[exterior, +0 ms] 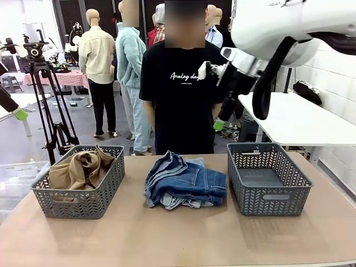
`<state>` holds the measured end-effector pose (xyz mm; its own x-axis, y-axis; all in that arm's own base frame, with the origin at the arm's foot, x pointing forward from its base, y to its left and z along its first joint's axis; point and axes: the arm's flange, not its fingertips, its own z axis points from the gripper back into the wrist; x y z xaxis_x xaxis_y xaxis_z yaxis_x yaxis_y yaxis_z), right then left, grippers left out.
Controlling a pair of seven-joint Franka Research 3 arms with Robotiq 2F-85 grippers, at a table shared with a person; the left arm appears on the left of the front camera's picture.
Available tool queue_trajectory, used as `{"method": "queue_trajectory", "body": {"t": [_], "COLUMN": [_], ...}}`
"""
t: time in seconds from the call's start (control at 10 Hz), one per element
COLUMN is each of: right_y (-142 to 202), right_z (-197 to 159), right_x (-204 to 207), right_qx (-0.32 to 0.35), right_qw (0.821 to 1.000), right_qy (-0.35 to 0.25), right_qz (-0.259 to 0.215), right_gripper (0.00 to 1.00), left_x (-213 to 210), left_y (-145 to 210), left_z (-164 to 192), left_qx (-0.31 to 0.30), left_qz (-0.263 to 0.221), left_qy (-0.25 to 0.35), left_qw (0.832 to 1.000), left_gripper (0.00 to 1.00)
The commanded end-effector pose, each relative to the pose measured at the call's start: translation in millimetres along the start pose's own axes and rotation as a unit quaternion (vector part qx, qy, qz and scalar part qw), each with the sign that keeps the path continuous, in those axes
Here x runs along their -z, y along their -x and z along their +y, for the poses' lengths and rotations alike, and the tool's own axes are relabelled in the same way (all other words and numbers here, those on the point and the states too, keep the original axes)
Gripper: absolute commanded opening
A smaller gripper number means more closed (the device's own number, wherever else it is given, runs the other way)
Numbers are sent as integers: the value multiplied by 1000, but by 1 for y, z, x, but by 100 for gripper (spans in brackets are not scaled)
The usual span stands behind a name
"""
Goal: Sort the tops and bottoms.
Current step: Lift clothes from the center of the table with your left hand.
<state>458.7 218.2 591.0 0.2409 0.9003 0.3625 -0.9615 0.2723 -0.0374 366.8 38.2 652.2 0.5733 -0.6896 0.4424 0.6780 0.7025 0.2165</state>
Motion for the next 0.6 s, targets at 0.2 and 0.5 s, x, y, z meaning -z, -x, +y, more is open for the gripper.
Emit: {"method": "queue_trajectory", "body": {"t": [0.2, 0.5], "right_y": [45, 43], "right_z": [-6, -10], "right_x": [6, 9], "right_qx": [-8, 6], "right_qw": [996, 997], "right_qy": [-20, -20], "right_qz": [82, 74], "right_gripper": [100, 100], "left_x": [0, 0], "left_y": [0, 0], "left_z": [0, 0], "left_qx": [1, 0], "left_qz": [2, 0], "left_qy": [-2, 0], "left_qw": [1000, 1000], "left_gripper": [93, 93]}}
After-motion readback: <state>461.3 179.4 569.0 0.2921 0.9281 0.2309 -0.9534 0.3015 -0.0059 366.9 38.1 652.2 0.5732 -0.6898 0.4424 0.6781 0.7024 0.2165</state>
